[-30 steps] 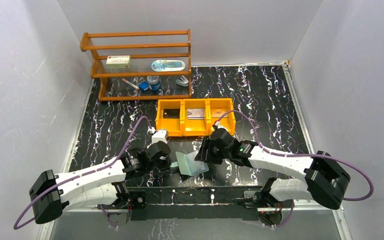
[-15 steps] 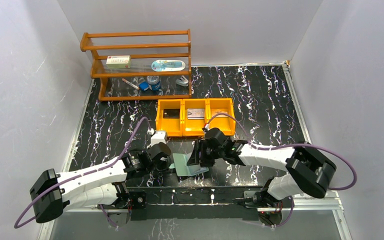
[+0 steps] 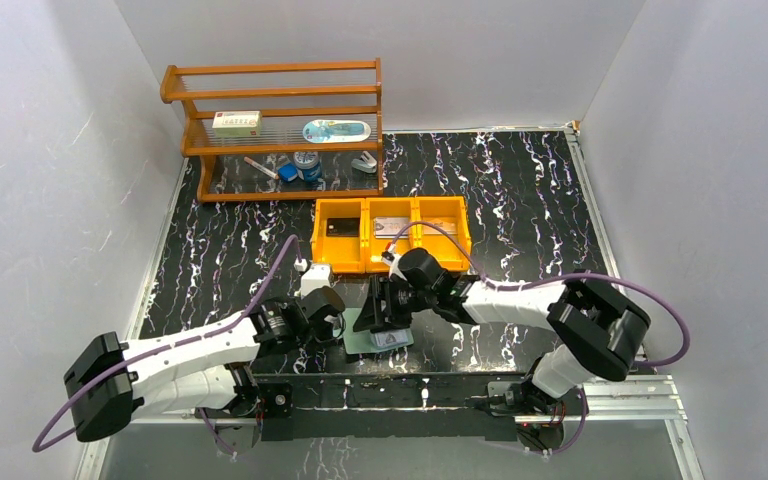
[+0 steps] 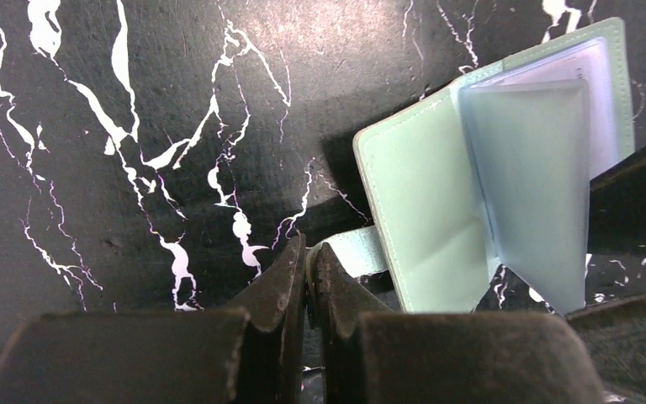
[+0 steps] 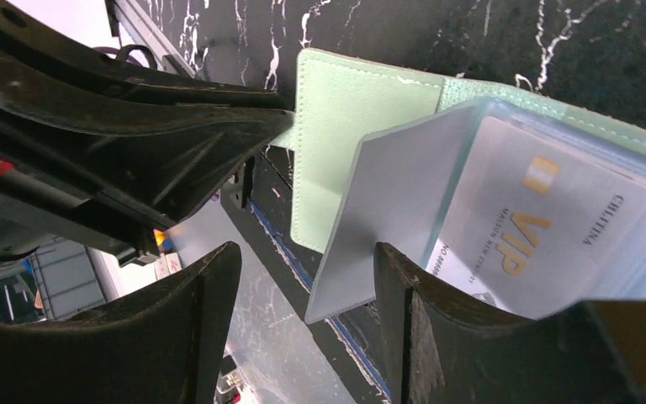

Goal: Take the credit cards out of the card holder

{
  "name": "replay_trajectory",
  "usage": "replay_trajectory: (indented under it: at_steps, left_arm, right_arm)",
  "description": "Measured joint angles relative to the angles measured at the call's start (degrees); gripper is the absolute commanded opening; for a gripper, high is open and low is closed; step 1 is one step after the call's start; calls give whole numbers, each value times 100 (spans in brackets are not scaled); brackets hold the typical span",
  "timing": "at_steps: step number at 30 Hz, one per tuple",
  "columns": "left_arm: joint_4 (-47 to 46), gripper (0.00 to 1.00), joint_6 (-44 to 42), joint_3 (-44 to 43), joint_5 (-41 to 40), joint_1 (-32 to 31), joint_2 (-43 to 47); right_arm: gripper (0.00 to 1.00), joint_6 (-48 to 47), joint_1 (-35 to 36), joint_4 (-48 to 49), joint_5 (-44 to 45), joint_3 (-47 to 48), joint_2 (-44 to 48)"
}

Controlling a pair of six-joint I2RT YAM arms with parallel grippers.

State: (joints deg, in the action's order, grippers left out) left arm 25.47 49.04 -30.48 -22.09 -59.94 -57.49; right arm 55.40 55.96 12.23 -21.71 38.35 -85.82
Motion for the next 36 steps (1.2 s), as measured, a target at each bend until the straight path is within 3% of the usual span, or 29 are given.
replay_trajectory:
  at_steps: [2,4,9,14,21,24,36]
  left_arm:
    - [-2,0,0,0,0,0,-114]
    - [-2,0,-2,0,0,0,-170]
    - [-7,0,-13,0,-7,0,-175]
    - [-2,0,4,2,-50,0,-107]
    - [20,0,4,0,-111,0,-81]
    - [33,0,4,0,-122,0,-81]
    - [31,0,-20,0,-120,0,-142]
  right_arm:
    - [65,-15,0,33,-63,59,-70]
    - [56,-17,0,72,-92,101,-186]
    - [52,-2,4,153,-160,109,-516]
    - [60,2,9,164,-219,166,-737]
    - [62,-144,33,-111,-166,400,-866]
    - [68,-205,52,-188,-157,435,-918]
    - [75,-323,170,-4,-413,509,-918]
